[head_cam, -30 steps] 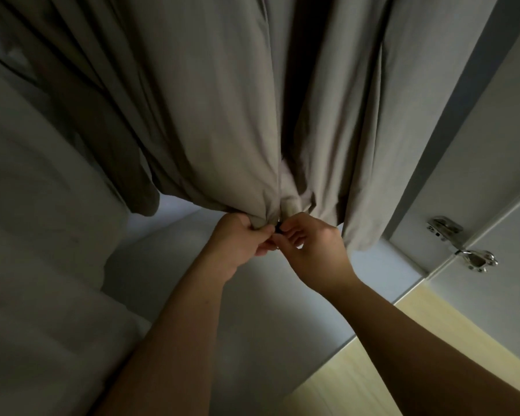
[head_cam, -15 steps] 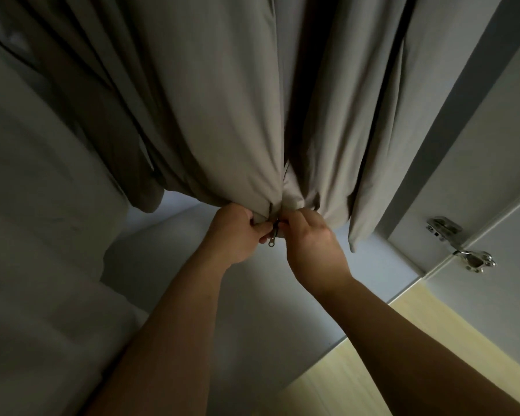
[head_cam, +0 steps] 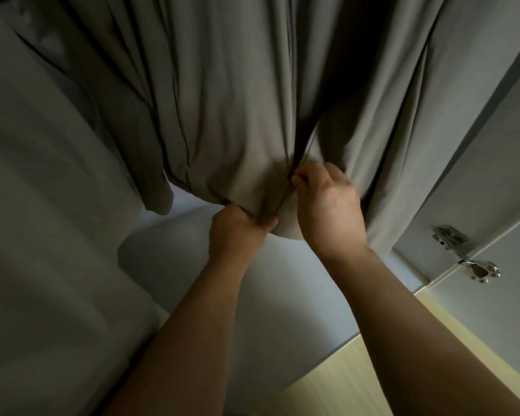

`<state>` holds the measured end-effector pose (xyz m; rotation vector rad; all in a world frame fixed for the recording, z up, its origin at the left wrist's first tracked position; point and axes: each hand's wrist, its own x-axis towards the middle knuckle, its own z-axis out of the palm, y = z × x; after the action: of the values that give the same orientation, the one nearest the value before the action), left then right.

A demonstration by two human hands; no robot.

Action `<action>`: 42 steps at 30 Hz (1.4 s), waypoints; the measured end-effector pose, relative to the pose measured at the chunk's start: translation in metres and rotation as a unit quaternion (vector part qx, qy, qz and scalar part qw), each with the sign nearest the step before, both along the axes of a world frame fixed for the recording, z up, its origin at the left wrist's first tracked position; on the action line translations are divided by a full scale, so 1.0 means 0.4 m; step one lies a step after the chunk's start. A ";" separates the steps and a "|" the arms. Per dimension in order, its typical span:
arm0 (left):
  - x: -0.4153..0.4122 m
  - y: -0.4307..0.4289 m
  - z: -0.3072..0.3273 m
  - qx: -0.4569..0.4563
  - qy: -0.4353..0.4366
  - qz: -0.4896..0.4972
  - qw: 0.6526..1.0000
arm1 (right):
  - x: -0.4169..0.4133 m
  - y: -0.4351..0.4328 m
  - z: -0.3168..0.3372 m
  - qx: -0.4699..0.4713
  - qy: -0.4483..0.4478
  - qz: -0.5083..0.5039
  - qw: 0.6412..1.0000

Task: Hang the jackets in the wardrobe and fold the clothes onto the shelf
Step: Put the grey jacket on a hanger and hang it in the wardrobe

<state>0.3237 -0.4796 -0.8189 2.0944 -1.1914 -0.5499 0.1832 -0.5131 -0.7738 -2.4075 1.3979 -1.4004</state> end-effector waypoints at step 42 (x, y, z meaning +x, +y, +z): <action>-0.134 -0.084 0.414 -0.359 -0.104 0.021 0.927 | -0.052 -0.011 0.583 -0.139 0.025 0.067 0.988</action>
<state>0.2703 -0.5132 -0.6533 1.5512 -1.2195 0.1392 0.1622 -0.5177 -0.5407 -2.6616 1.0868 -1.6055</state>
